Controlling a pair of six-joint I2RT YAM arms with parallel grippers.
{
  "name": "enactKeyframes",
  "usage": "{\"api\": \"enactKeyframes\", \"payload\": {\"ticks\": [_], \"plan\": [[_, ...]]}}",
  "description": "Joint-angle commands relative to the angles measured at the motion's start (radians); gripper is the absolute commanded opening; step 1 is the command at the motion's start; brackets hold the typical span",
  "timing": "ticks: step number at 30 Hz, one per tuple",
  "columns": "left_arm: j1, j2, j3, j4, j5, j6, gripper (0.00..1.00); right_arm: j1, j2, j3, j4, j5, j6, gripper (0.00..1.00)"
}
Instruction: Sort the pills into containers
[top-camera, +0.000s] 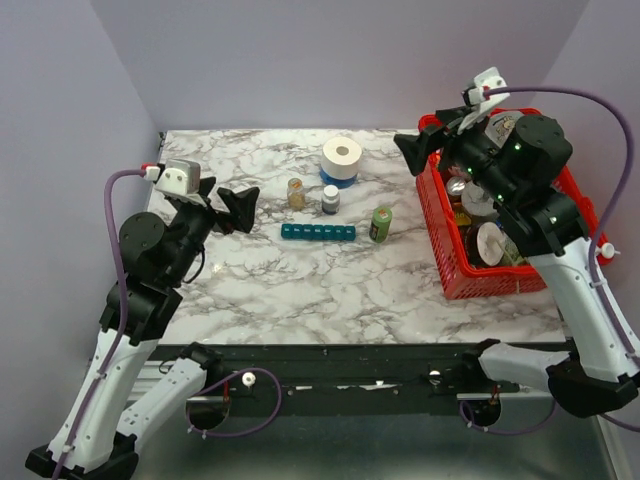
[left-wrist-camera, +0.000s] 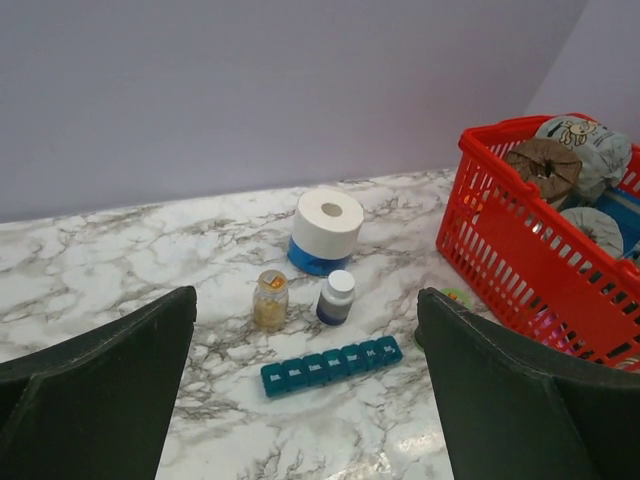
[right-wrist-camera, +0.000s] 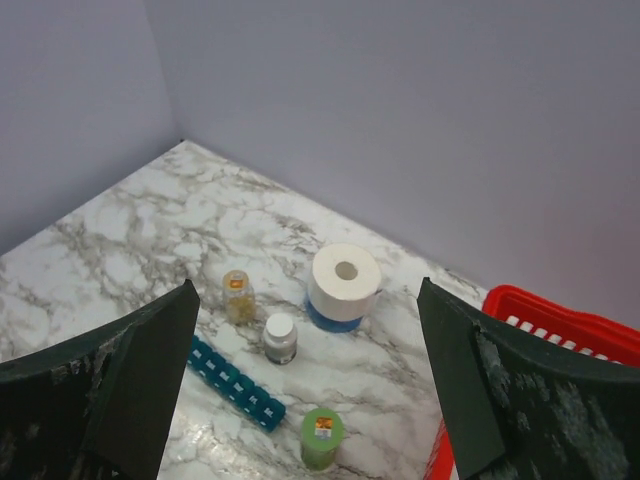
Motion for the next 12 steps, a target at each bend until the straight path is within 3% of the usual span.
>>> {"api": "enactKeyframes", "payload": {"ticks": [1, 12], "plan": [[0.006, -0.047, 0.018, -0.101, -0.045, 0.032, 0.99, -0.012, -0.057, 0.030, -0.036, 0.204, 0.011, 1.00], [0.006, -0.054, 0.018, -0.101, -0.056, 0.054, 0.99, -0.072, -0.122, -0.004, -0.057, 0.119, -0.021, 1.00]]}}
